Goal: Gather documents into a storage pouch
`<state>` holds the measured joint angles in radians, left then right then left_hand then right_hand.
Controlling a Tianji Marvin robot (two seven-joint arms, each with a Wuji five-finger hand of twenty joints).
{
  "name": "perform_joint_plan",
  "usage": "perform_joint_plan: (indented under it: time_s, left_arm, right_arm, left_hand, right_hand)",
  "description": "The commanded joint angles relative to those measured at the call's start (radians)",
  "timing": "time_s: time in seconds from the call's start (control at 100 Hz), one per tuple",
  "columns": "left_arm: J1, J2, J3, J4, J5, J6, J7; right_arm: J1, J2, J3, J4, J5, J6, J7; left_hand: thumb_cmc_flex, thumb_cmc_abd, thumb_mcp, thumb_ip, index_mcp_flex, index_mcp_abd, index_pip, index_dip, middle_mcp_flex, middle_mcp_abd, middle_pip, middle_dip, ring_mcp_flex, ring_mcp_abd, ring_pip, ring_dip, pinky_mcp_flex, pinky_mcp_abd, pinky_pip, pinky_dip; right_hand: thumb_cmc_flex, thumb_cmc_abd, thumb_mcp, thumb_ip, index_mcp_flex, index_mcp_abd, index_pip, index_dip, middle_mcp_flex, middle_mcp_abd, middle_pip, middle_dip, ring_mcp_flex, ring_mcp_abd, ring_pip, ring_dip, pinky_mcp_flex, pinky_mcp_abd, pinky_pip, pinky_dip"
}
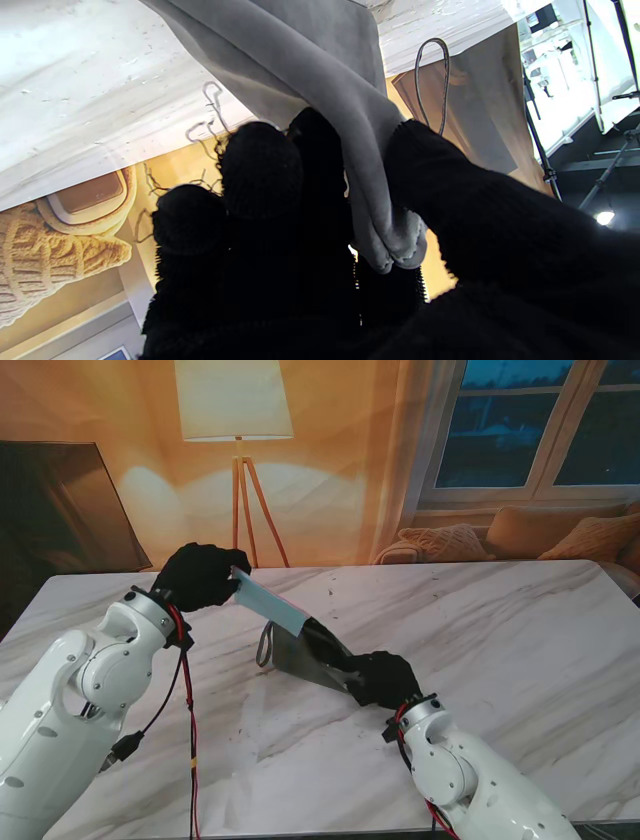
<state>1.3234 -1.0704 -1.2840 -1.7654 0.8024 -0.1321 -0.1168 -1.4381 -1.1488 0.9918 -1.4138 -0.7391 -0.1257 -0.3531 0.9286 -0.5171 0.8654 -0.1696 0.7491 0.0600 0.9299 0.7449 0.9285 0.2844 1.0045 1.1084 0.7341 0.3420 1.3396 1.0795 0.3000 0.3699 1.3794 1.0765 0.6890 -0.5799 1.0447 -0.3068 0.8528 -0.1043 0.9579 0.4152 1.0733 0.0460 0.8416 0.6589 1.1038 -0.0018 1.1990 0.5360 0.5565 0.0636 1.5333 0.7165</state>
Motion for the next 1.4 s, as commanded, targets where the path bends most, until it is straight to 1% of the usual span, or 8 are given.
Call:
perform_joint_plan:
  time_s: [0.0,0.32,0.42,0.49,1.18,1.23,1.33,1.39]
  left_arm:
    - [-0.023,-0.002,0.005,-0.002,-0.005,-0.008,-0.018]
    - [-0.085,0.004,0.029,-0.015,0.023,-0.045,-0.052]
    - [-0.097,0.005,0.037,-0.02,0.026,-0.046,-0.063]
    - [-0.106,0.007,0.042,-0.021,0.038,-0.05,-0.071]
    - [-0.222,0.015,0.161,0.089,0.047,-0.043,-0.142]
    - [-0.234,0.014,0.172,0.102,0.044,-0.043,-0.142]
    - [-0.261,0.015,0.193,0.125,0.043,-0.048,-0.152]
    - [-0.278,0.018,0.207,0.135,0.041,-0.046,-0.176]
  right_arm:
    - [-0.008,0.002,0.002,-0.006,-0.009,-0.014,0.017]
    - [-0.018,0.006,0.022,-0.033,-0.017,-0.054,0.02]
    - [-0.018,0.006,0.025,-0.033,-0.018,-0.061,0.021]
    - [-0.015,0.006,0.023,-0.028,-0.016,-0.068,0.018]
    - [-0.018,0.008,0.019,-0.011,-0.025,-0.119,0.006]
    - [-0.018,0.007,0.019,-0.011,-0.023,-0.12,0.006]
    - [-0.018,0.008,0.018,-0.011,-0.022,-0.123,0.008]
    - [-0.018,0.008,0.018,-0.011,-0.02,-0.124,0.01]
  left_hand:
    - [0.01,0.058,-0.018,0.04,0.04,-0.027,0.101,0.073,0.01,0.012,0.023,0.03,0.042,-0.015,0.026,0.013,-0.005,-0.036,0.027,0.02]
    - [0.015,0.066,-0.04,0.036,0.033,-0.046,0.103,0.08,0.008,-0.03,0.026,0.039,0.037,-0.03,0.02,0.018,-0.004,-0.049,0.025,0.012]
    - [0.018,0.066,-0.042,0.037,0.035,-0.043,0.102,0.079,0.005,0.006,0.02,0.039,0.037,-0.031,0.019,0.02,-0.007,-0.047,0.025,0.01]
    - [0.016,0.066,-0.043,0.037,0.034,-0.048,0.103,0.08,0.011,-0.04,0.026,0.041,0.04,-0.035,0.019,0.021,-0.003,-0.05,0.027,0.009]
    - [0.02,0.072,-0.055,0.039,0.029,-0.058,0.1,0.075,0.004,-0.049,0.026,0.042,0.033,-0.041,0.012,0.029,-0.012,-0.058,0.023,0.003]
    - [0.022,0.072,-0.058,0.039,0.029,-0.057,0.1,0.074,-0.002,-0.005,0.019,0.041,0.032,-0.04,0.01,0.03,-0.014,-0.057,0.022,0.002]
    - [0.022,0.073,-0.062,0.039,0.028,-0.061,0.099,0.071,0.002,-0.051,0.023,0.044,0.032,-0.04,0.009,0.032,-0.016,-0.059,0.021,0.001]
    - [0.021,0.079,-0.063,0.04,0.025,-0.059,0.102,0.074,-0.007,-0.013,0.021,0.048,0.025,-0.045,0.009,0.034,-0.021,-0.064,0.019,0.0]
  right_hand:
    - [0.081,0.087,0.023,0.06,0.087,-0.095,0.04,0.06,-0.015,0.036,0.002,0.01,-0.004,-0.05,-0.014,-0.002,-0.009,-0.012,-0.002,-0.013]
    - [0.081,0.096,0.018,0.061,0.088,-0.1,0.033,0.071,-0.02,0.03,-0.001,0.015,-0.007,-0.056,-0.016,0.001,-0.009,-0.014,-0.005,-0.014]
    - [0.08,0.095,0.015,0.06,0.086,-0.1,0.031,0.073,-0.021,0.028,-0.002,0.016,-0.008,-0.057,-0.017,0.002,-0.009,-0.016,-0.009,-0.016]
    - [0.078,0.097,0.013,0.059,0.083,-0.099,0.03,0.075,-0.022,0.028,-0.004,0.017,-0.009,-0.058,-0.018,0.002,-0.009,-0.017,-0.01,-0.016]
    - [0.089,0.095,0.004,0.06,0.083,-0.117,0.018,0.076,-0.024,-0.019,-0.037,0.023,-0.031,-0.064,-0.062,0.001,-0.024,-0.022,-0.057,-0.026]
    - [0.088,0.095,0.004,0.059,0.084,-0.117,0.018,0.076,-0.024,-0.019,-0.038,0.024,-0.032,-0.064,-0.064,0.001,-0.024,-0.022,-0.058,-0.026]
    - [0.088,0.095,0.004,0.059,0.083,-0.117,0.017,0.076,-0.023,-0.02,-0.041,0.026,-0.031,-0.064,-0.066,0.002,-0.023,-0.021,-0.059,-0.025]
    - [0.086,0.096,0.005,0.058,0.083,-0.117,0.018,0.076,-0.022,-0.019,-0.042,0.027,-0.031,-0.064,-0.066,0.003,-0.024,-0.021,-0.06,-0.025]
